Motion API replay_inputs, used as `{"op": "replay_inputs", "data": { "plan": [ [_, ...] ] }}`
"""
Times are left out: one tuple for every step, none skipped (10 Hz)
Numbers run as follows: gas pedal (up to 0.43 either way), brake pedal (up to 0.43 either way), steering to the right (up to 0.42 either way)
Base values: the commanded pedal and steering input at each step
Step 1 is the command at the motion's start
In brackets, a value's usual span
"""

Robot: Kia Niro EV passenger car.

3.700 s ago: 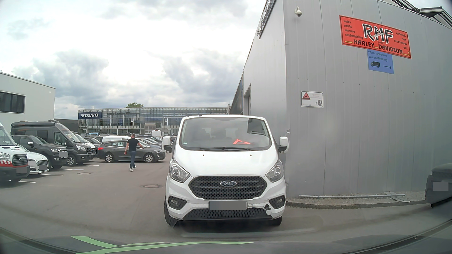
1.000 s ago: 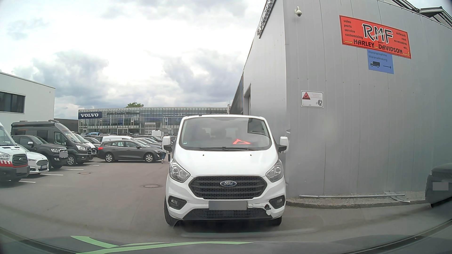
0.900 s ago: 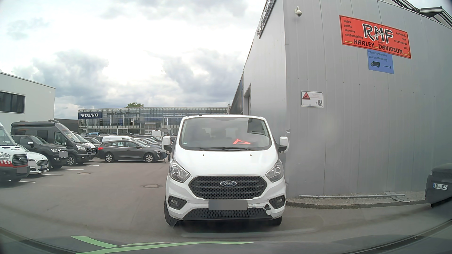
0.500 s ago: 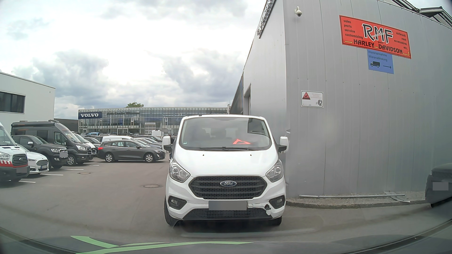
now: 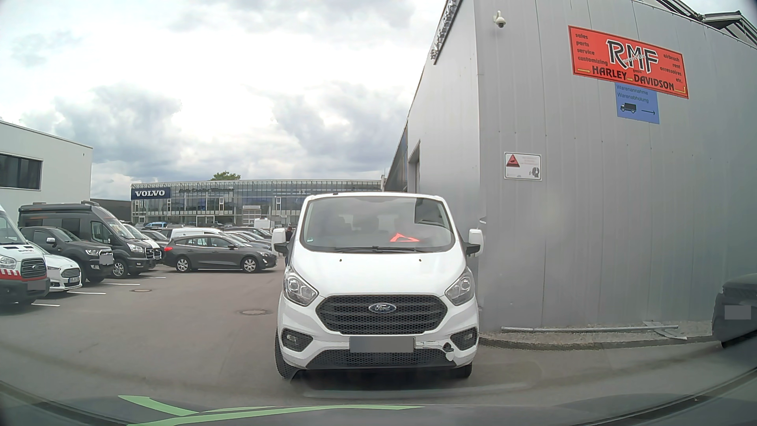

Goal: Follow the waypoints while adhering to traffic rules and regulations

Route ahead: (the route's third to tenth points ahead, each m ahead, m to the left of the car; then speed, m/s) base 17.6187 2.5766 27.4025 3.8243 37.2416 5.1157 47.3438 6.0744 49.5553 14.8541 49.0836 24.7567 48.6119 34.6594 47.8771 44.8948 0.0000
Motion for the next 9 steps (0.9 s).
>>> {"op": "replay_inputs", "data": {
  "plan": [
    [0.000,0.421,-0.462],
    [0.000,0.421,-0.462],
    [0.000,0.421,-0.462],
    [0.000,0.421,-0.462],
    [0.000,0.421,-0.462],
    [0.000,0.427,-0.462],
    [0.000,0.421,-0.462],
    [0.000,0.421,-0.462],
    [0.000,0.421,-0.462]
  ]
}}
